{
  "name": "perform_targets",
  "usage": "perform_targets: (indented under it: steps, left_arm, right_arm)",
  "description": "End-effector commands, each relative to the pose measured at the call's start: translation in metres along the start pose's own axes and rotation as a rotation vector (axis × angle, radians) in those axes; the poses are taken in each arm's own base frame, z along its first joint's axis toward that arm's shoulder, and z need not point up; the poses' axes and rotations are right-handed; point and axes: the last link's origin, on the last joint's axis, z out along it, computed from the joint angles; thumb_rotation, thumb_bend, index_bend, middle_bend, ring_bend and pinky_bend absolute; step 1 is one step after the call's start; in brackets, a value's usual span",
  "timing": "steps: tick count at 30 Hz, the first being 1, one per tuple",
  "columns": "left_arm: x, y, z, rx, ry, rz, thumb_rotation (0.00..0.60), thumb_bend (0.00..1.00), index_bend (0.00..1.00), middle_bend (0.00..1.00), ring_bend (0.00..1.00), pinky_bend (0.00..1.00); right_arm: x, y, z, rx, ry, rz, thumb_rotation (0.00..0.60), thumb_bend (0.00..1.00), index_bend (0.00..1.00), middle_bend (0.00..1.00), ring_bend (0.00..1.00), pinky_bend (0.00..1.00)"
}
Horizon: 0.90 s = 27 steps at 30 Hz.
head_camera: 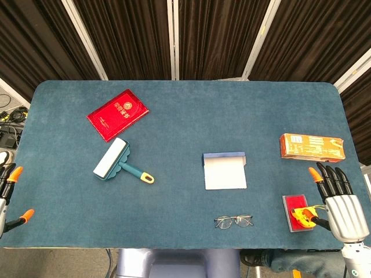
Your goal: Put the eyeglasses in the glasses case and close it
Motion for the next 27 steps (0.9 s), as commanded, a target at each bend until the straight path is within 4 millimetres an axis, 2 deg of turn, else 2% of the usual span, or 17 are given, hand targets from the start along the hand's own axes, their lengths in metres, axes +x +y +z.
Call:
perform_targets:
  steps: [1,7,12,18,27]
  left_arm:
    - [0.0,0.0,0.0,0.001,-0.003,0.001,0.6,0.0,0.0,0.0,0.0,0.0]
    - [-0.001,0.0,0.003,0.004,-0.011,-0.01,0.6,0.0,0.0,0.0,0.0,0.0]
    - [-0.004,0.0,0.009,0.012,-0.023,-0.002,0.6,0.0,0.0,0.0,0.0,0.0]
    - [-0.013,0.001,0.018,0.033,-0.056,0.025,0.6,0.0,0.0,0.0,0.0,0.0]
    - [-0.023,0.0,0.026,0.06,-0.089,0.051,0.6,0.0,0.0,0.0,0.0,0.0]
  right_arm:
    - [-0.002,-0.001,0.0,0.004,-0.011,-0.002,0.6,0.0,0.0,0.0,0.0,0.0]
    - [-0.014,-0.005,0.002,0.021,-0.077,0.002,0.6,0.0,0.0,0.0,0.0,0.0]
    - [-0.037,-0.021,0.015,0.12,-0.252,0.076,0.6,0.0,0.02,0.0,0.0,0.0]
    - [-0.079,-0.057,0.044,0.29,-0.523,0.13,0.6,0.01,0.31,0.0,0.0,0.0]
    - [-0.111,-0.089,0.065,0.349,-0.607,0.099,0.6,0.18,0.4,0.0,0.0,0.0]
